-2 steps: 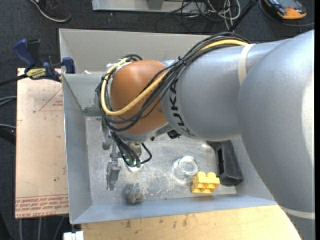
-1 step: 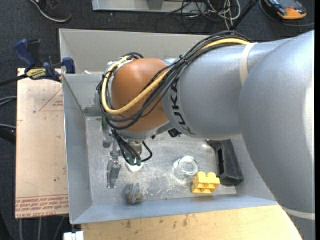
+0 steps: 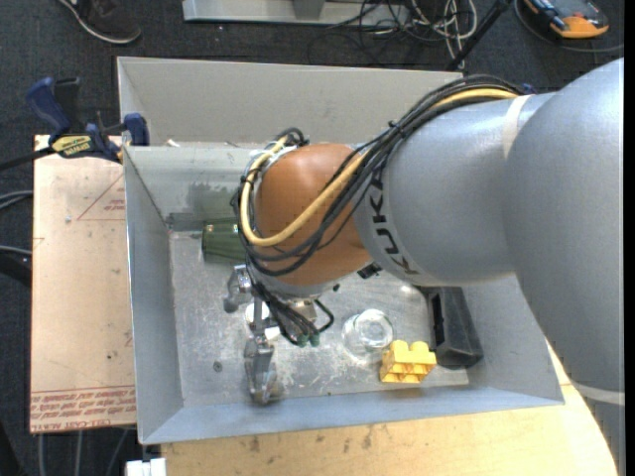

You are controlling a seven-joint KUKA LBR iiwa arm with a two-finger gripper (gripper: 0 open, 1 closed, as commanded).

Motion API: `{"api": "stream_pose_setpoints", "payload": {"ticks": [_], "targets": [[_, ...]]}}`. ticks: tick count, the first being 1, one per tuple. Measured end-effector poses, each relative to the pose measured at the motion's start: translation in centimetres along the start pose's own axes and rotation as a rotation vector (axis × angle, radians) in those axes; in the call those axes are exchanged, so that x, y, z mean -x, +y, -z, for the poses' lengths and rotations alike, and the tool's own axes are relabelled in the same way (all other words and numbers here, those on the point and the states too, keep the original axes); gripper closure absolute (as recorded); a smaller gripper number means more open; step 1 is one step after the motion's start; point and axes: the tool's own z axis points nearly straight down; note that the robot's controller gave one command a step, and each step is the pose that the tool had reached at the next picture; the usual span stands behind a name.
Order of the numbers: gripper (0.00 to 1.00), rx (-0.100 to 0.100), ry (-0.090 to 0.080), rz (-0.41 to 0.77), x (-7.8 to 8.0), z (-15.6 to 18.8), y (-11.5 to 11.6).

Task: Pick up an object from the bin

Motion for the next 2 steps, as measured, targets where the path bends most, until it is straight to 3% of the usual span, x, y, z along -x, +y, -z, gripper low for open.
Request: {"api": "stream_pose_setpoints", "payload": {"ticks": [1, 2], "targets": [[0.0, -0.004, 0.004, 0.218, -1.1, -3.8, -3.3], [0.0, -0.002, 0.006, 0.208, -2.3, -4.9, -5.0]]}}
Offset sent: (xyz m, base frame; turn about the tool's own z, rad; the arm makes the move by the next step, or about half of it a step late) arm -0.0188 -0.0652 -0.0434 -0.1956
